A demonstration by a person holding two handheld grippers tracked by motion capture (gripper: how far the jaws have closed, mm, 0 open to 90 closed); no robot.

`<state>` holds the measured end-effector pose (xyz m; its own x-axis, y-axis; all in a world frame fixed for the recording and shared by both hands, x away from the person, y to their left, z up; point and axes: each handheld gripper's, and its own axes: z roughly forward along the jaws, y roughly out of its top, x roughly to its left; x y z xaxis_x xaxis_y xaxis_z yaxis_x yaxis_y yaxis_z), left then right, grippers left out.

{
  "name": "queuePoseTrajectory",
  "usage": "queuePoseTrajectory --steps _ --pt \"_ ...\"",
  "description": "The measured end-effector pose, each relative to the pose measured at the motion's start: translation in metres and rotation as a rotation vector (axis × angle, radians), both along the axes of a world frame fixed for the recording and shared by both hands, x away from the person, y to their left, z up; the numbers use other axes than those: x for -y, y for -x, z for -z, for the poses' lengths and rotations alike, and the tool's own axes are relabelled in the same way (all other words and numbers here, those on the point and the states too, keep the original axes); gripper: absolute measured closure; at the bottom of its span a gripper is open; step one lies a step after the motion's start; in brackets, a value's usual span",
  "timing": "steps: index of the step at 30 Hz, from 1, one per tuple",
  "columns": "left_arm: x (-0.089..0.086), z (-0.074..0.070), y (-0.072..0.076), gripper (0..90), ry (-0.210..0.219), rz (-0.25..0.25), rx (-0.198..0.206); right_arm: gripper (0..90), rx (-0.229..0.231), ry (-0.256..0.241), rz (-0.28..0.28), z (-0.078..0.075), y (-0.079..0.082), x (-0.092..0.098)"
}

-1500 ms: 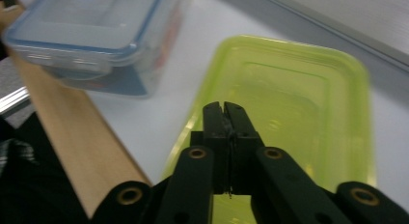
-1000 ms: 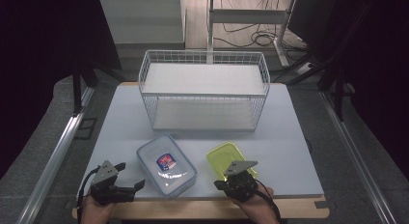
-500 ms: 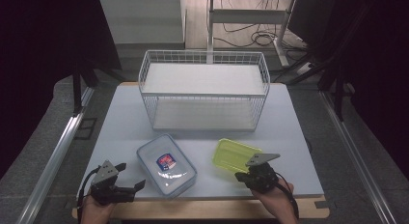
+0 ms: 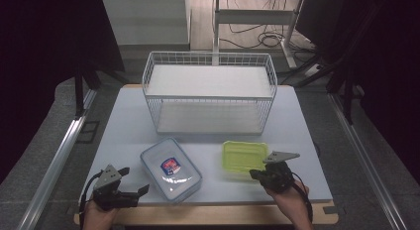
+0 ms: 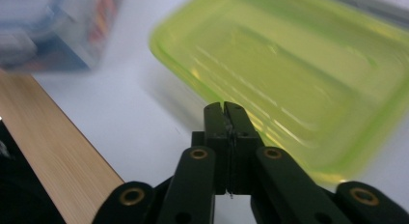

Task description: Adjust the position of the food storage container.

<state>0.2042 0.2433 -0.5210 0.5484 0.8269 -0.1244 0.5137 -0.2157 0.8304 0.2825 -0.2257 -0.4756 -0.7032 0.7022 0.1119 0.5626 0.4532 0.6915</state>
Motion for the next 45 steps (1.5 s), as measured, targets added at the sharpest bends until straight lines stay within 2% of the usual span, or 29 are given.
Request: queuePoseTrajectory --steps 3,6,9,13,15,19,22,24,29,36,43,45 --pt "0.000 0.000 0.000 4.7 0.002 -0.003 0.001 88.6 0.024 -0.009 -0.007 -0.002 -0.001 -0.015" --pt "-0.001 0.001 -0.002 4.7 0.017 -0.004 -0.004 88.7 0.031 -0.010 -0.039 -0.003 -0.006 -0.032" --pt "-0.001 0.001 -0.002 4.7 0.014 -0.007 -0.001 88.8 0.060 -0.004 -0.071 -0.006 -0.012 -0.049" --pt "-0.002 0.001 -0.002 4.7 0.021 -0.010 -0.003 89.7 0.065 -0.001 -0.097 -0.008 -0.024 -0.072" --pt "-0.003 0.001 -0.002 4.7 0.022 -0.010 -0.003 89.8 0.061 0.016 -0.109 -0.005 -0.031 -0.087" --pt "-0.003 0.001 -0.001 4.7 0.019 -0.006 -0.002 89.8 0.064 0.086 -0.116 0.006 -0.042 -0.110" --pt "-0.003 0.001 -0.002 4.8 0.017 -0.005 -0.003 89.9 0.054 0.120 -0.111 0.012 -0.046 -0.114" --pt "-0.003 0.001 -0.002 4.8 0.016 -0.002 -0.005 89.9 0.051 0.111 -0.116 0.014 -0.047 -0.112" --pt "-0.001 0.001 -0.001 4.8 0.007 0.005 -0.006 89.9 0.064 0.126 -0.088 0.012 -0.047 -0.096" --pt "-0.001 0.001 -0.002 4.8 0.030 0.011 -0.006 89.9 0.059 0.129 0.000 0.010 -0.049 -0.052" --pt "-0.001 0.002 -0.002 4.7 0.015 0.013 0.001 89.9 0.057 0.128 0.100 0.010 -0.056 -0.011" --pt "-0.001 0.002 -0.002 4.7 0.011 0.013 0.002 89.9 0.054 0.127 0.108 0.009 -0.056 -0.006"
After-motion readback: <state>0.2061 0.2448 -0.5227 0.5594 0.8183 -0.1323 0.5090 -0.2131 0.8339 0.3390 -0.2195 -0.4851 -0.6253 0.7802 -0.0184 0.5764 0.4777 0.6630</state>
